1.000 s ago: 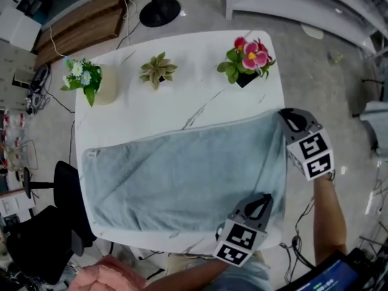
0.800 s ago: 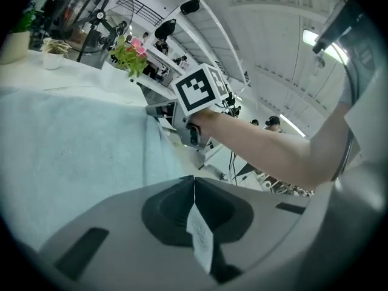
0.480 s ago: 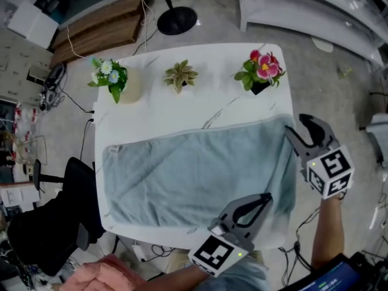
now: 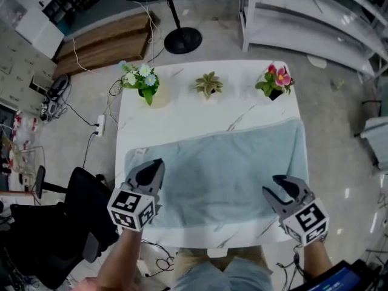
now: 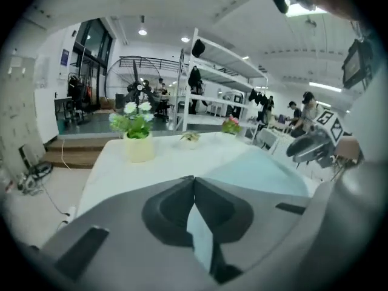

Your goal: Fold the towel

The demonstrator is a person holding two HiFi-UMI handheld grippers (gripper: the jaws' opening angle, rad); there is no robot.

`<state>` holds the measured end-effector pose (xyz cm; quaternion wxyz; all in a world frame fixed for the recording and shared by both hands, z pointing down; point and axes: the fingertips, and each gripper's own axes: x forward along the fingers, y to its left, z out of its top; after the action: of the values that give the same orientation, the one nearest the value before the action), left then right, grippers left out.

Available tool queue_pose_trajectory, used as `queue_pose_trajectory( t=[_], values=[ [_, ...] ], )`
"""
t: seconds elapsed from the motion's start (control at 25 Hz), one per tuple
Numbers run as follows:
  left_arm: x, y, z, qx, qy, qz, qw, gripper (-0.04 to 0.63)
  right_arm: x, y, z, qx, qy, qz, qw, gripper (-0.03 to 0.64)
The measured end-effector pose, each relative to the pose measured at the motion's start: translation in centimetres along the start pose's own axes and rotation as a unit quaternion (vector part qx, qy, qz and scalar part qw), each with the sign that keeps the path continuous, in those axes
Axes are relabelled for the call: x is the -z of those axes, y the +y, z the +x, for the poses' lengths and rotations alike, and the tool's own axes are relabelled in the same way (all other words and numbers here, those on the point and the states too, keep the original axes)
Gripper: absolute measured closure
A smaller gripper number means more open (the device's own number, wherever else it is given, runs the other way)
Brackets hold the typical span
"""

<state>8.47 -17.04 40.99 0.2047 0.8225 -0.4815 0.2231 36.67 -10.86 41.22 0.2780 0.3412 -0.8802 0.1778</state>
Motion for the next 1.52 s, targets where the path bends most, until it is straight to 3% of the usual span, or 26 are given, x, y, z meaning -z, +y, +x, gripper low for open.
queue_pose_trajectory(
  t=[0.12,0.32,0.52,0.64,0.76,0.92,1.04,1.12,1.24,1.36,1.52],
  values=[
    [2.6,5.5,0.7,-0.009,0.04,0.019,0.999,0.588,1.4,4.8,2.0,-0.012,0.027,-0.004,1.0,0.459],
    [7.1,8.9,3.6,0.008,0.119,0.09,0.9888,0.588,4.1,8.3,5.1,-0.004,0.054,0.011,0.998,0.459],
    [6.7,11.4,4.9,0.004,0.127,0.128,0.9835,0.588,7.4,9.1,6.7,0.003,0.109,0.014,0.994,0.456],
    [6.2,12.6,5.4,-0.001,0.131,0.162,0.9781,0.588,8.0,9.4,6.7,0.007,0.115,0.023,0.993,0.456],
    [5.7,12.8,5.3,0.006,0.113,0.144,0.983,0.588,7.8,9.3,6.7,0.01,0.112,0.025,0.993,0.454],
    [3.2,13.2,1.0,-0.018,0.065,0.127,0.9895,0.588,5.7,9.9,5.9,0.017,0.079,0.02,0.997,0.445],
    [3.2,10.7,-4.4,0.024,0.032,0.071,0.9967,0.588,5.4,10.7,5.8,0.013,0.075,0.022,0.997,0.454],
    [6.0,6.9,-7.1,0.084,0.047,0.025,0.995,0.588,6.0,11.1,6.2,0.01,0.081,0.022,0.996,0.456],
    [13.2,1.7,-9.1,0.148,0.115,-0.009,0.9823,0.588,7.1,11.6,6.7,0.009,0.095,0.021,0.995,0.456],
    [17.9,0.4,-9.9,0.143,0.157,0.001,0.9772,0.588,8.1,12.3,7.0,0.005,0.111,0.016,0.994,0.455],
    [18.9,1.1,-10.6,0.134,0.163,0.007,0.9775,0.588,8.4,12.3,7.0,0.012,0.103,0.022,0.994,0.456]
  ],
)
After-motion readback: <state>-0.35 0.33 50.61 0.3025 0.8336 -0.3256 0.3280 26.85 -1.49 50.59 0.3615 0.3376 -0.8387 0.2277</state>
